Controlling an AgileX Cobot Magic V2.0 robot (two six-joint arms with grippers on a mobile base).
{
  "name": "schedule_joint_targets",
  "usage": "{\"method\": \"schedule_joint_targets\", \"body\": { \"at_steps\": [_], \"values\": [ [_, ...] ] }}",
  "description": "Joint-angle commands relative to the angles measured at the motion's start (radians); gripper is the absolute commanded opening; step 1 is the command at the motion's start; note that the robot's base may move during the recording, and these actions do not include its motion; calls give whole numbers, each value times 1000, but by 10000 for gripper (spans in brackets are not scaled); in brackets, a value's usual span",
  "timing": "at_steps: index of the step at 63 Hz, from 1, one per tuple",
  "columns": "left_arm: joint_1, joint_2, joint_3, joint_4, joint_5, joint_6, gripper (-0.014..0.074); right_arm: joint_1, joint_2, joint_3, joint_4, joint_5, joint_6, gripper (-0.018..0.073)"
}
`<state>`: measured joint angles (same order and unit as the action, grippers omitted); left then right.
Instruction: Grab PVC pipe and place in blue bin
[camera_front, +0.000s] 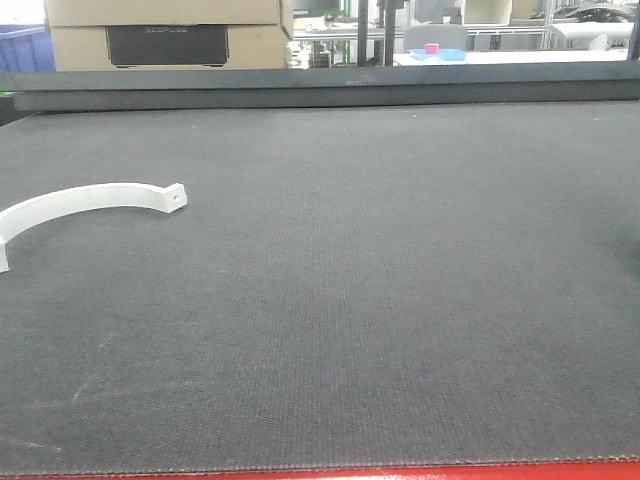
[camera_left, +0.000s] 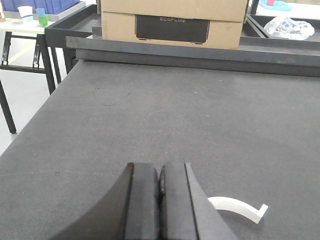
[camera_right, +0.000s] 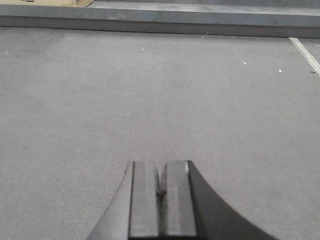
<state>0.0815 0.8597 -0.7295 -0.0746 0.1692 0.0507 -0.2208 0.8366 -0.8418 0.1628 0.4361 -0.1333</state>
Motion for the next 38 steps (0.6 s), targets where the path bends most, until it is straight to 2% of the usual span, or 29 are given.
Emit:
{"method": "schedule_joint_targets", "body": {
  "at_steps": [1, 9, 16, 24, 31, 38],
  "values": [
    [6, -5, -9, -3, 21, -6, -111, 1, 2, -7, 5, 17, 1, -165],
    [6, -5, -9, 5, 28, -6, -111, 1, 2, -7, 7, 76, 1, -165],
    [6, -1, -9, 51, 39, -6, -111, 1, 2, -7, 7, 80, 1, -165],
    [6, 20, -9, 96, 142, -6, -91, 1, 19, -7, 7, 81, 1, -165],
    [6, 57, -9, 98, 175, -6, 53, 1, 62, -7, 7, 116, 1, -149],
    [6, 90, -9, 86, 158, -6, 242, 1, 121, -7, 7, 163, 1, -60]
  ]
}}
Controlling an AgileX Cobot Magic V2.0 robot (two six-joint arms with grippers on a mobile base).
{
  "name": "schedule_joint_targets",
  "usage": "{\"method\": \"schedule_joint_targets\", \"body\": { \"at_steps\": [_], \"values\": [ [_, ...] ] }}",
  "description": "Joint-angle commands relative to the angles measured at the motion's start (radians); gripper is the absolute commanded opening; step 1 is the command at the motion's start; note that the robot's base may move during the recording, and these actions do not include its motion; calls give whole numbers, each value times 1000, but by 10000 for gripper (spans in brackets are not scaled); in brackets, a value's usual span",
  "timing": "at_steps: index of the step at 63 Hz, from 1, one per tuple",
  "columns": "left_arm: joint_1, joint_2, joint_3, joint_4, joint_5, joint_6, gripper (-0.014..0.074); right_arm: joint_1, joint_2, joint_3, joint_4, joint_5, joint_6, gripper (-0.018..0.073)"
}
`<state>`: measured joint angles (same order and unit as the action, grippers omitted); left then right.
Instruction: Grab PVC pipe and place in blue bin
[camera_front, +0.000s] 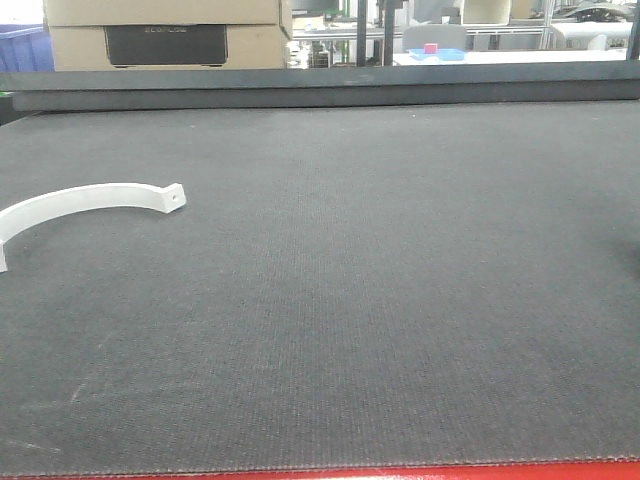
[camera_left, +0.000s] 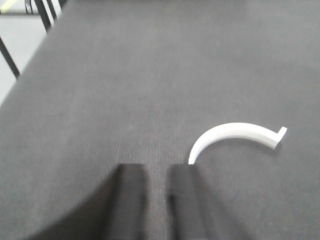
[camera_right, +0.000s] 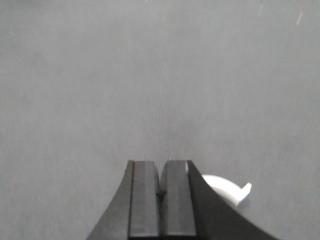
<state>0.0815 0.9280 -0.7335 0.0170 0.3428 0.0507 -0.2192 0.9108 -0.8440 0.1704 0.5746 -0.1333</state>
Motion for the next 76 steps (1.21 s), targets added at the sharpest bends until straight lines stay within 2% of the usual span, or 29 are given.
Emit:
{"method": "schedule_joint_targets", "body": {
  "at_steps": [1, 7, 16, 20, 39, 76],
  "values": [
    [6, 26, -5, -5, -18, -6, 262, -1, 55, -4, 0, 31, 1, -41],
    [6, 54, -5, -7, -42, -6, 356, -1, 102, -4, 0, 38, 1, 92],
    [6, 111, -5, -8, -72, -6, 356, -1, 172, -4, 0, 38, 1, 277],
    [6, 141, -8, -8, -77, -6, 356, -1, 213, -4, 0, 40, 1, 313],
    [6, 274, -50, -17, -77, -6, 356, -1, 381, -4, 0, 72, 1, 321],
    [6, 350, -50, -17, -123, -6, 356, -1, 555, -4, -67, 61, 1, 321]
  ]
}}
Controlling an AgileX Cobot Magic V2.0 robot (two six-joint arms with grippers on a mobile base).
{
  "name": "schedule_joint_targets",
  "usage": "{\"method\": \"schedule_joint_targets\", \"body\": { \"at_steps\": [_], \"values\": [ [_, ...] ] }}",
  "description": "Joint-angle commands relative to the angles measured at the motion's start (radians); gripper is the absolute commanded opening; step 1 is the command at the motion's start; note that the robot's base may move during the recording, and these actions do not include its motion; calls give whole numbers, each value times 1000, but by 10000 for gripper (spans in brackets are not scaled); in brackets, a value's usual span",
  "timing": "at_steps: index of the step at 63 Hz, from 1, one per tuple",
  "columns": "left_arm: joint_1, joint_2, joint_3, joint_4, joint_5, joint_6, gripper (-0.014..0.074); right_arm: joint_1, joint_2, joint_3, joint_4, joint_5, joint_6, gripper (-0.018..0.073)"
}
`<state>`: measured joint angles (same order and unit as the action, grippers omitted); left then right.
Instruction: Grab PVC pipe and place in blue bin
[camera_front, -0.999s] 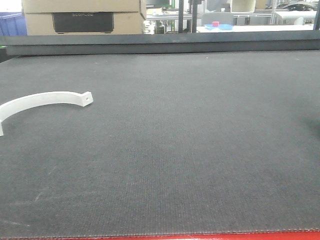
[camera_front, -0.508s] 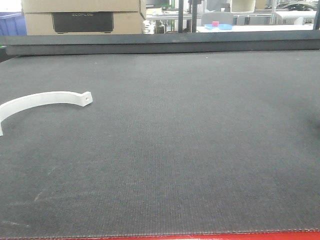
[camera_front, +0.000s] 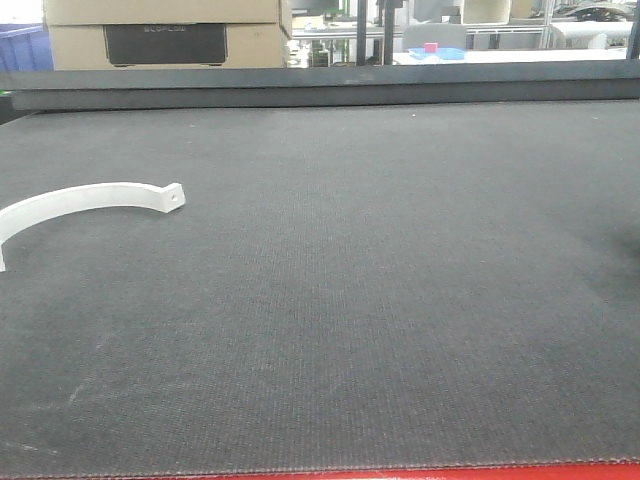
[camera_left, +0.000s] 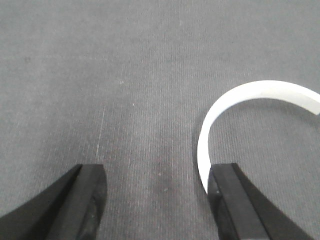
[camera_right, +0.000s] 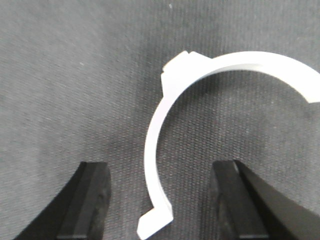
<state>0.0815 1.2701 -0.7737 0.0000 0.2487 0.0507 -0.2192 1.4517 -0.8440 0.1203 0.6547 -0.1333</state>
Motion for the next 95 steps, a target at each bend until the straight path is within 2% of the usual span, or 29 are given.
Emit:
{"method": "schedule_joint_targets", "body": {
  "at_steps": [1, 23, 54, 63, 81, 87, 95],
  "values": [
    [6, 9, -10, 0, -32, -6, 356, -1, 16, -4, -17, -19, 1, 321],
    [6, 8, -10, 0, -61, -6, 356, -1, 37, -4, -22, -82, 1, 321],
    [6, 8, -10, -15, -65, -6, 356, 12, 116, -4, -22, -84, 1, 313],
    [6, 8, -10, -15, -65, -6, 356, 12, 119, -4, -24, -88, -13, 215],
    [6, 8, -10, -20, -65, -6, 356, 12, 119, -4, -24, -88, -13, -170],
    [6, 8, -10, -28, -65, -6, 356, 12, 119, -4, -24, -88, -13, -168],
    [1, 8, -10, -96, -59, -6, 356, 12, 108, -11, -15, -46, -13, -168]
  ]
}}
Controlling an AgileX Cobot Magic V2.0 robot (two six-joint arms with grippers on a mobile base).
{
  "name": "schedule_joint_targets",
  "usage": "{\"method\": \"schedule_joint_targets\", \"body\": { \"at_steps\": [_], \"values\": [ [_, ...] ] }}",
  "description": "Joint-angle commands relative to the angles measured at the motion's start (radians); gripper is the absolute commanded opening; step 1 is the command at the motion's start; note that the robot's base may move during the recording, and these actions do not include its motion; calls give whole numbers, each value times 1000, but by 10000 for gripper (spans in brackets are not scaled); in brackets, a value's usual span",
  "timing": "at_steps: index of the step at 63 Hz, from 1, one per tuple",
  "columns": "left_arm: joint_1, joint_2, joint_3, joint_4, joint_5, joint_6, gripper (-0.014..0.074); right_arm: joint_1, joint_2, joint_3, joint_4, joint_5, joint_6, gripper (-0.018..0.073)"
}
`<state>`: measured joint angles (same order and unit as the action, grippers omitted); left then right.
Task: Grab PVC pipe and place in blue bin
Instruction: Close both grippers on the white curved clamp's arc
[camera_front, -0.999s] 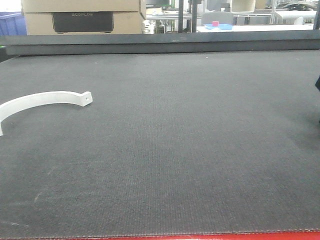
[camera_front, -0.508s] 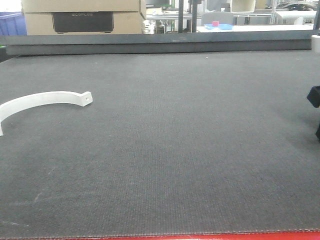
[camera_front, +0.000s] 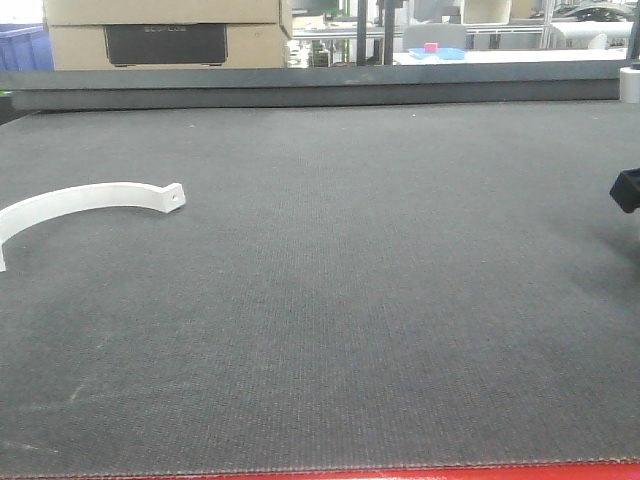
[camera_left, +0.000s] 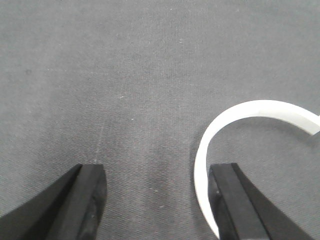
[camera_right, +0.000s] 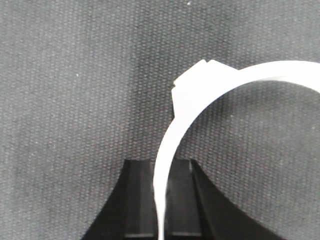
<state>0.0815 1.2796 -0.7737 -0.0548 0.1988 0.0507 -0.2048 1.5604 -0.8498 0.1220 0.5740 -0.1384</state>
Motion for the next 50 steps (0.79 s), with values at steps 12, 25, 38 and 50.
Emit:
{"method": "schedule_joint_targets", "body": {
  "at_steps": [12, 25, 38, 50],
  "values": [
    [-55, -1, -10, -7, -12, -6, 356, -2, -79, -56, 3, 124, -8, -168],
    [-65, 57, -37, -3, 8, -6, 356, -2, -254, -84, 49, 128, -8, -168],
    [-65, 170, -90, -3, 42, -6, 356, -2, -485, -87, 67, 128, -8, -168],
    [-65, 241, -98, -3, 37, -6, 356, -2, -683, -87, 75, 122, -8, -168]
  ]
}}
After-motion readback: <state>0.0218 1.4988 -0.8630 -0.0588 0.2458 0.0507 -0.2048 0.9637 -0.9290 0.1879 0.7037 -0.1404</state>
